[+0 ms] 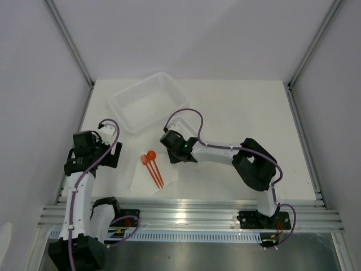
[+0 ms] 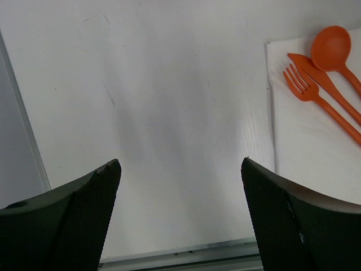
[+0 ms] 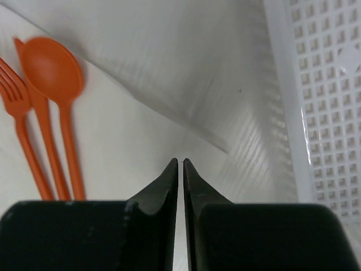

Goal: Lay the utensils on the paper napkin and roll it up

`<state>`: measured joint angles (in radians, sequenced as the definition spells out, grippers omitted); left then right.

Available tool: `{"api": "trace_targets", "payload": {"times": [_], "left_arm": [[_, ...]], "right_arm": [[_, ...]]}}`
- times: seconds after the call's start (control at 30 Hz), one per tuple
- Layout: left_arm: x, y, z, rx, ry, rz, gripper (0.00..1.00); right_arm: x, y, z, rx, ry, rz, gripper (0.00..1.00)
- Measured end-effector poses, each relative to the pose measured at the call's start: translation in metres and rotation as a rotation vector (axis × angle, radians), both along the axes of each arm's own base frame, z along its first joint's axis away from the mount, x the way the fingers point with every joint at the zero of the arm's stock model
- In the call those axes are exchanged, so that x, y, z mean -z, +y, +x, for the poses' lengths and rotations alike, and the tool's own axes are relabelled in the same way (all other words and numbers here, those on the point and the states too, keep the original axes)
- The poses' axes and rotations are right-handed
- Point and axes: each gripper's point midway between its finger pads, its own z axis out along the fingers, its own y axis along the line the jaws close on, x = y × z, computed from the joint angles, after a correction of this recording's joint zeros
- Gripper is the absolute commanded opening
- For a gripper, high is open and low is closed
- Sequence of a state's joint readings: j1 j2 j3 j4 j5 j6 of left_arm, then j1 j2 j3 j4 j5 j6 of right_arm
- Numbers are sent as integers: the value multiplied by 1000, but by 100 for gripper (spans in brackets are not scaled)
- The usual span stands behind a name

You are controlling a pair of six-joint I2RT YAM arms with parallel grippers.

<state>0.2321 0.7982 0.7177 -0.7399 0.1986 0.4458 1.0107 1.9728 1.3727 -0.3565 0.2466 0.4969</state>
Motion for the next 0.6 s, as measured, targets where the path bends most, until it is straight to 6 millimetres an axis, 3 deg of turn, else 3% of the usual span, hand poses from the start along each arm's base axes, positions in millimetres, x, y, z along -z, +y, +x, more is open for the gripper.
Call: {"api": "trace_targets", "payload": {"times": [0.17, 0.4, 0.5, 0.53, 0.6], "left_arm": [[8, -28, -3, 125, 26, 3, 89], [29, -59, -6, 275, 101, 28, 88], [36, -61, -3, 286, 128, 28, 87], [38, -63, -2, 292, 135, 27, 87], [41, -66, -1, 307, 145, 26, 87]], "right_arm": [[23, -12, -14, 27, 42, -18, 6], [22, -22, -28, 86, 73, 32, 7], [20, -23, -34, 83, 81, 29, 13], [19, -23, -36, 80, 81, 27, 23], [12, -25, -37, 67, 75, 20, 28]]}}
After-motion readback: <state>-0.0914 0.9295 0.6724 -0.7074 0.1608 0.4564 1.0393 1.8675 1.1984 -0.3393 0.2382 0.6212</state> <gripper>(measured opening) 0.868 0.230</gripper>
